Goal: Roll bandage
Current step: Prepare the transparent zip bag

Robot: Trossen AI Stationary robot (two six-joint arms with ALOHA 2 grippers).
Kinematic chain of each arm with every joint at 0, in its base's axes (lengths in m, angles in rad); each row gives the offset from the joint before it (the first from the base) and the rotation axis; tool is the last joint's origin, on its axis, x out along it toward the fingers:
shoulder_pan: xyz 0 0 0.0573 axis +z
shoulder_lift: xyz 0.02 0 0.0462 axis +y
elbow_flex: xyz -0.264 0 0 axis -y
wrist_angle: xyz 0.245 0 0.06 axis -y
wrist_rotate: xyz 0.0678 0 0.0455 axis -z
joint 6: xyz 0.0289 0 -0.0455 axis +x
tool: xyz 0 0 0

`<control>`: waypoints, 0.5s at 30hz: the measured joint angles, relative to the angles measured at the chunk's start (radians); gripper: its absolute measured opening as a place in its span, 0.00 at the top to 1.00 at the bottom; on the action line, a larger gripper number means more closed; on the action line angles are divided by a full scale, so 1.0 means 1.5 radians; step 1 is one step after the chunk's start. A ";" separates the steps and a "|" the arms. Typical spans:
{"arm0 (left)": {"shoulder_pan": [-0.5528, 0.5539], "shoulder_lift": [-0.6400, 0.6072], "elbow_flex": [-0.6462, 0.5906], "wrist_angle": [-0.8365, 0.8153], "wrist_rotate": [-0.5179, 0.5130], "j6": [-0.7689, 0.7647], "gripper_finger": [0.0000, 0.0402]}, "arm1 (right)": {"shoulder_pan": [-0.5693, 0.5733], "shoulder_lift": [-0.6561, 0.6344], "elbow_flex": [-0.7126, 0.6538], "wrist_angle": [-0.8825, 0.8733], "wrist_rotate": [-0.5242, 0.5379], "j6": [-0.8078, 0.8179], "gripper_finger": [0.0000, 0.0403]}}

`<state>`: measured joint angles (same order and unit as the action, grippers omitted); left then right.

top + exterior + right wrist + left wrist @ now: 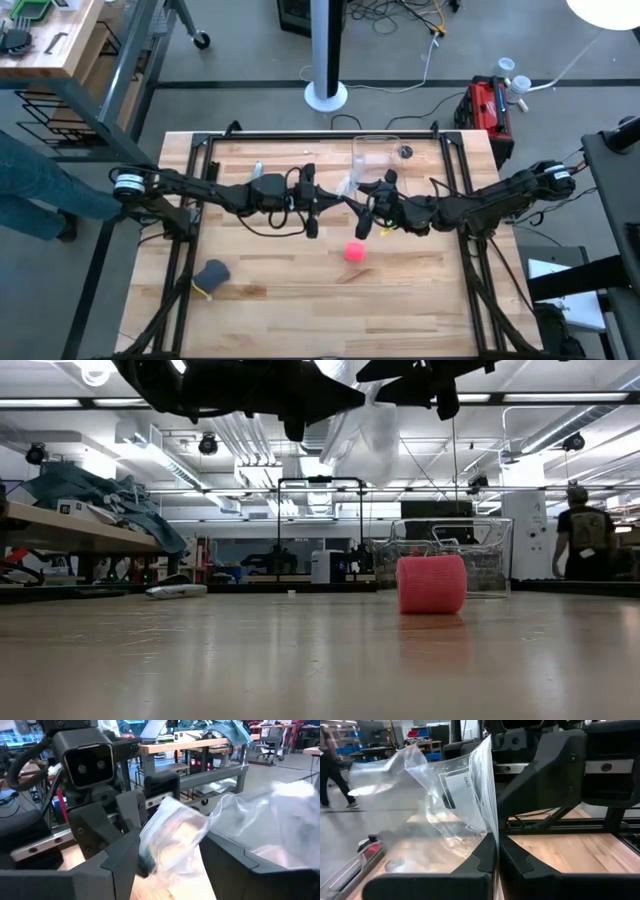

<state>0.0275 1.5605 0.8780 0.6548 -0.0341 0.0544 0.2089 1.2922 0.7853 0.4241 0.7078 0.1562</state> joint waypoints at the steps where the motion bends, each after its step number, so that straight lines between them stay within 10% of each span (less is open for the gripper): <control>1: 0.000 -0.001 0.000 0.000 0.000 0.000 1.00 | 0.000 0.000 0.000 -0.001 0.000 0.000 0.51; 15: -0.002 -0.002 0.005 0.000 0.030 -0.001 1.00 | 0.000 -0.001 0.000 -0.003 -0.034 -0.016 0.94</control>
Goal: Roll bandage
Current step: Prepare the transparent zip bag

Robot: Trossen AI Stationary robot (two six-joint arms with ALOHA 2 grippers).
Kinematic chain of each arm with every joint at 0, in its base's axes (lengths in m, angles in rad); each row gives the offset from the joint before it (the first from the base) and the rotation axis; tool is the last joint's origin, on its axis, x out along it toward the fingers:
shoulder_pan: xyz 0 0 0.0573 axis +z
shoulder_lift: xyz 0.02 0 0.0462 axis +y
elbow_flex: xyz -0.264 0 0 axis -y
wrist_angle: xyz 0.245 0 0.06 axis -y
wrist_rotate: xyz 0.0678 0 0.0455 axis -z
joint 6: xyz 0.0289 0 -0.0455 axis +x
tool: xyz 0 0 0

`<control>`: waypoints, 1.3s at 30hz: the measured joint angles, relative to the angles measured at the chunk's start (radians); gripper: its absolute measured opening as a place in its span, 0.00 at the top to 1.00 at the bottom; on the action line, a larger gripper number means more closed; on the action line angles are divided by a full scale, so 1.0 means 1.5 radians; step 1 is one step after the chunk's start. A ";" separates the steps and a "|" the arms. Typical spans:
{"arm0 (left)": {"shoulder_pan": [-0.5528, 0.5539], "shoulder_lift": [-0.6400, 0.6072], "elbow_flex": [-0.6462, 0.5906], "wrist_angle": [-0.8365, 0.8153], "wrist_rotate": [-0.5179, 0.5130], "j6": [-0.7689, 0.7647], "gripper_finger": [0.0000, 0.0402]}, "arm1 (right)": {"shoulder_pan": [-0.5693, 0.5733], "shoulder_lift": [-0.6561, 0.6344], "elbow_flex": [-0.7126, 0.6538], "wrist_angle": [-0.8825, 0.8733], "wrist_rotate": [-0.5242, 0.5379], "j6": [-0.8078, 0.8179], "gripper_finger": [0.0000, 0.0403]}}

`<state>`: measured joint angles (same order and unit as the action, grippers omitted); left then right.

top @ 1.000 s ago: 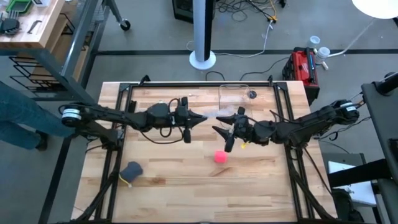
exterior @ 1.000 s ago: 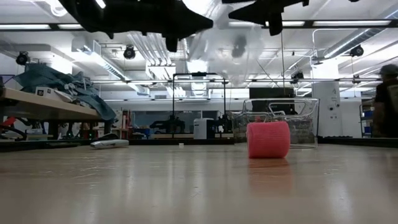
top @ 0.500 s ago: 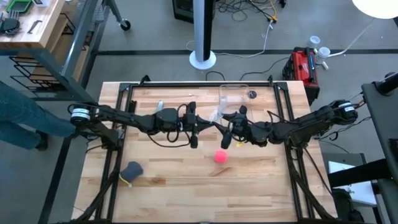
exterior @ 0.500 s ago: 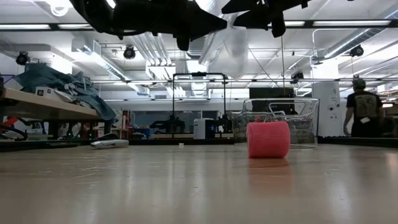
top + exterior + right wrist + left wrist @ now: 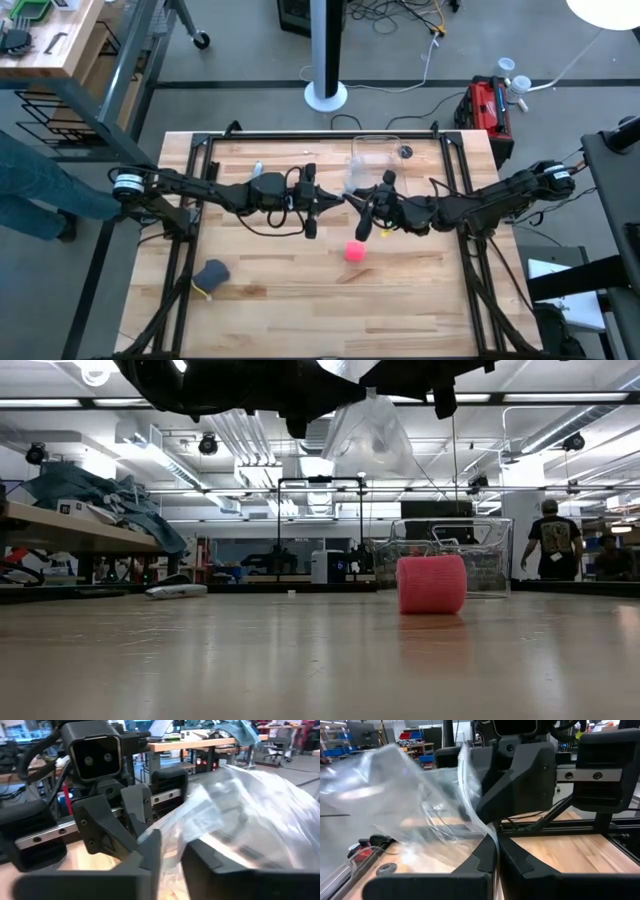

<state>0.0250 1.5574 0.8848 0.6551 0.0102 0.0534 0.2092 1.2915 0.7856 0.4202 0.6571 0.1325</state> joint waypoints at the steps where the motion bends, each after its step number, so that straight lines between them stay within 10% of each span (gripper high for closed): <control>1: 0.000 0.000 0.000 0.000 0.000 -0.001 1.00 | 0.000 0.000 0.000 0.000 -0.003 -0.003 0.97; 39: 0.001 -0.090 -0.003 -0.224 0.135 -0.020 1.00 | 0.002 -0.018 0.000 -0.107 -0.075 -0.086 1.00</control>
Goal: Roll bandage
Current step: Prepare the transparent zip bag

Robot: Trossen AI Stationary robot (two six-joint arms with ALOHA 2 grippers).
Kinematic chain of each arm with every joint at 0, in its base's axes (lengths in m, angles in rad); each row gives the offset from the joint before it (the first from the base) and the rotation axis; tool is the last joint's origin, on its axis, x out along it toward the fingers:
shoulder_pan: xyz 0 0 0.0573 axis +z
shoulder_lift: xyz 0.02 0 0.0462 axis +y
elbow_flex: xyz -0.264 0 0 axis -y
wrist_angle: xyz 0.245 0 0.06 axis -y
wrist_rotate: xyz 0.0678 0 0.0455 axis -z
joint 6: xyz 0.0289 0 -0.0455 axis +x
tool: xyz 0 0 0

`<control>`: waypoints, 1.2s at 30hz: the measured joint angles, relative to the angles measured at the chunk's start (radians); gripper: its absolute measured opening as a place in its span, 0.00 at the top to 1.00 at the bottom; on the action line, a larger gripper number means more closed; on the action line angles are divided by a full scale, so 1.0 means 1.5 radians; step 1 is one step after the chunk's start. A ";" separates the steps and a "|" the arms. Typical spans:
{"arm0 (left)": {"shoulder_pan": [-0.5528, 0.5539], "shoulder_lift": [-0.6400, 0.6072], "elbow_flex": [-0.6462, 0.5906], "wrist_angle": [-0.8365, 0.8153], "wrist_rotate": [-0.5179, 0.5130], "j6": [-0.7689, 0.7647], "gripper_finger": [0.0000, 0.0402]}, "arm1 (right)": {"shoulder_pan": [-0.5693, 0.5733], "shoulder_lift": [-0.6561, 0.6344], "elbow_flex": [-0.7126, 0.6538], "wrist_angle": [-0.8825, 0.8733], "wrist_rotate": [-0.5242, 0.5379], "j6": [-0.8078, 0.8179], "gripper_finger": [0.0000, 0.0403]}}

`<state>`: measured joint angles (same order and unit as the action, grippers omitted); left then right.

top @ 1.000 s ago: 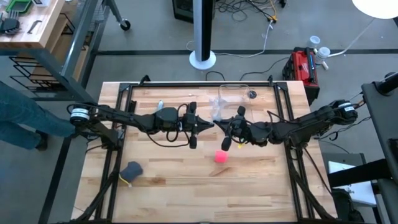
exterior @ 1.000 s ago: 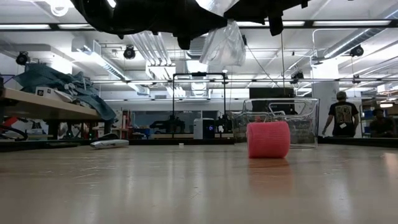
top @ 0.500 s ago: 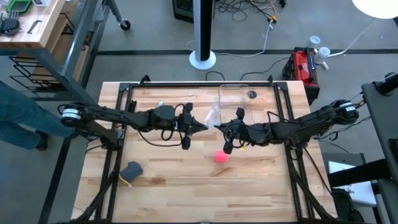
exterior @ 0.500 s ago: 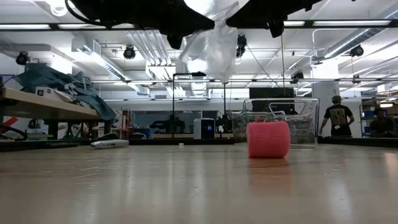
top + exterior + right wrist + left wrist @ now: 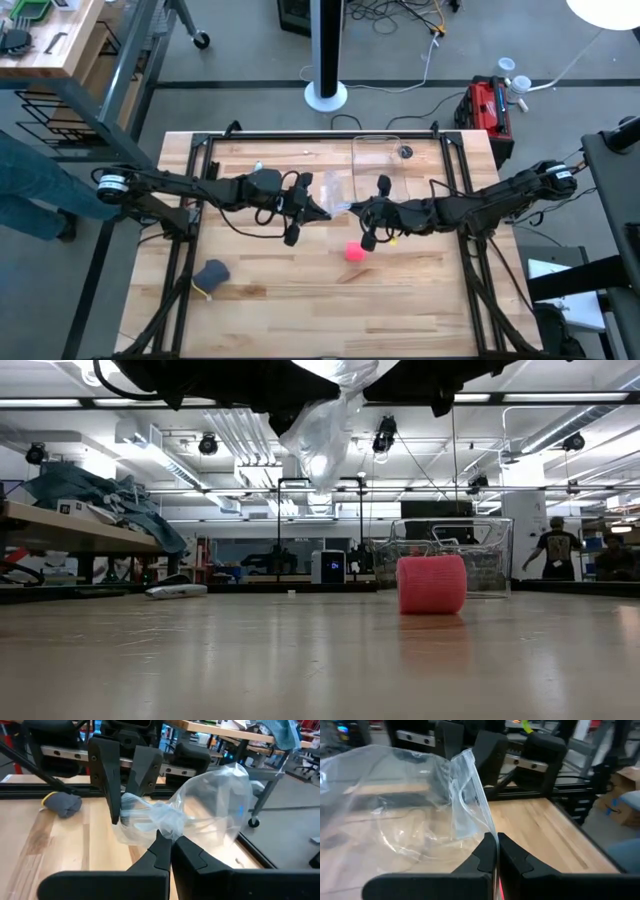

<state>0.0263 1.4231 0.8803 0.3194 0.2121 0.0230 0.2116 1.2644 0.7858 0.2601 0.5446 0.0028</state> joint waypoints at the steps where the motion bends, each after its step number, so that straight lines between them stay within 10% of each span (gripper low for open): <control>1: -0.001 0.000 0.000 0.003 -0.022 0.002 1.00 | -0.001 0.000 0.000 0.002 0.005 0.012 1.00; 9: -0.003 0.001 -0.001 0.019 -0.164 0.031 1.00 | -0.002 -0.009 0.000 -0.036 0.092 0.126 0.91; 20: -0.054 0.007 -0.004 0.022 -0.534 0.112 1.00 | -0.002 -0.013 0.000 -0.045 0.096 0.232 0.60; 36: -0.061 0.019 -0.003 0.083 -0.460 0.136 1.00 | -0.031 -0.012 0.000 0.048 0.068 0.258 0.46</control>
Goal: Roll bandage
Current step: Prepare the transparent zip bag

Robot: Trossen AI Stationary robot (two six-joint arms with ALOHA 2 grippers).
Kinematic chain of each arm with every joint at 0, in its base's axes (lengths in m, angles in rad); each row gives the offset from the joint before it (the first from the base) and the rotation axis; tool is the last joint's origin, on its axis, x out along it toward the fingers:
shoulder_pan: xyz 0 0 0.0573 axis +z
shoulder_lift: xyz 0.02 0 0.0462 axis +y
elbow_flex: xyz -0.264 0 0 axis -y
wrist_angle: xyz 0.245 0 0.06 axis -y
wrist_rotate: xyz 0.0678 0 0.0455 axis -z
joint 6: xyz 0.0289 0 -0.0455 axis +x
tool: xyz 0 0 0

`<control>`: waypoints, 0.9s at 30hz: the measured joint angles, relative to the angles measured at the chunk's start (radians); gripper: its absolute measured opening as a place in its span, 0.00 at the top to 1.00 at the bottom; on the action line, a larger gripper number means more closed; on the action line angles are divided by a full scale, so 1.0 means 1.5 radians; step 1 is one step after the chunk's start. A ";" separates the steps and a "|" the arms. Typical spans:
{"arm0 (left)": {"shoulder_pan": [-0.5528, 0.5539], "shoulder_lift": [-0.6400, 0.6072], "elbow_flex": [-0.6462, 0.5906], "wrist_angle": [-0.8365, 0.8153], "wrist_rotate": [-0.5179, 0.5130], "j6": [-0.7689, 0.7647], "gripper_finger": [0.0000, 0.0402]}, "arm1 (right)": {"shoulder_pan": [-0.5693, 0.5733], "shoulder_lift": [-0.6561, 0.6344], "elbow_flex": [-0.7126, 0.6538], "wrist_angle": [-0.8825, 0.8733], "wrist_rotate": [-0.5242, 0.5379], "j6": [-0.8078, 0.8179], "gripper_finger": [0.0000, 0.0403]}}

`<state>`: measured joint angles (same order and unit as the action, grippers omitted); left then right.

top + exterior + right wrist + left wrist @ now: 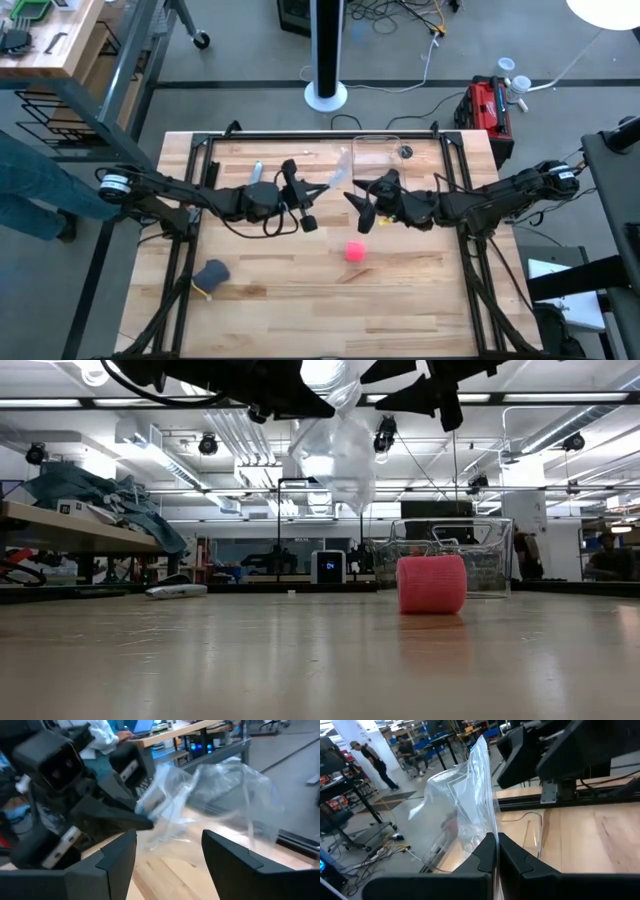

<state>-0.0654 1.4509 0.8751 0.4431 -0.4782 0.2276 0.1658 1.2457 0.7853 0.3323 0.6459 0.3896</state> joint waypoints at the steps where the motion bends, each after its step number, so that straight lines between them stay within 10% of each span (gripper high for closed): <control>1: 0.000 0.000 0.000 -0.001 0.004 0.000 1.00 | -0.003 0.000 0.000 -0.001 -0.001 0.002 0.46; 27: 0.000 0.000 0.003 0.027 0.088 0.000 1.00 | -0.028 0.139 0.134 0.024 -0.073 -0.075 0.60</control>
<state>-0.0650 1.4509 0.8797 0.4832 -0.3461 0.2276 0.1234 1.4549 0.9870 0.3679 0.5367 0.2778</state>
